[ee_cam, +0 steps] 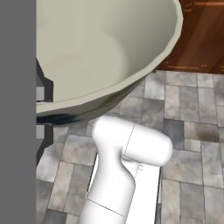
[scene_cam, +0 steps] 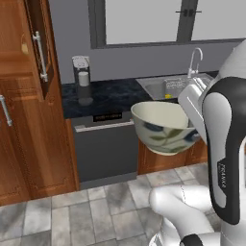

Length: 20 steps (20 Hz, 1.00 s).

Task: Pick the mug and place it in the sink. Pick the bowl and place it in the open cabinet and then close the cabinet.

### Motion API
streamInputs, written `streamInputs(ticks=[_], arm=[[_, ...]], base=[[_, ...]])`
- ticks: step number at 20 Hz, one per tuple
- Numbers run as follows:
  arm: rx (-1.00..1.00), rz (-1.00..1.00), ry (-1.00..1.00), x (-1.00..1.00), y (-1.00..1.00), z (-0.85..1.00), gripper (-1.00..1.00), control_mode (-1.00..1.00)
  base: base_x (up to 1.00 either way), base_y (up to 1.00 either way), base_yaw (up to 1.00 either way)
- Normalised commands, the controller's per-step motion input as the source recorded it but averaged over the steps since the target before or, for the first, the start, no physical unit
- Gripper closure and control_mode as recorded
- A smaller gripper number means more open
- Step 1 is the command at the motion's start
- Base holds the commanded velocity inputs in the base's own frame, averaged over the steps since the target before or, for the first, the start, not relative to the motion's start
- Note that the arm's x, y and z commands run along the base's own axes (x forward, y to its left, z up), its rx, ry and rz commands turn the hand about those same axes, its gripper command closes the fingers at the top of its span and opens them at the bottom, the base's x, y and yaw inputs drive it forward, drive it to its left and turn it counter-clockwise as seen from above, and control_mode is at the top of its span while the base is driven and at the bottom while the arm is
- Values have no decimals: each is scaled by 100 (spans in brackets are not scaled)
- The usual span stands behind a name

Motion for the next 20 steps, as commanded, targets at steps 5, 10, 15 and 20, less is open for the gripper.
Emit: streamInputs(ticks=[5,10,15,20], arm=[[0,0,0,0,0,0,100,100],[0,0,0,0,0,0,100,100],[0,0,0,0,0,0,100,100],[0,0,0,0,0,0,100,100]], base=[[-66,100,-9],[-5,100,-10],[69,95,-14],[-43,89,-11]])
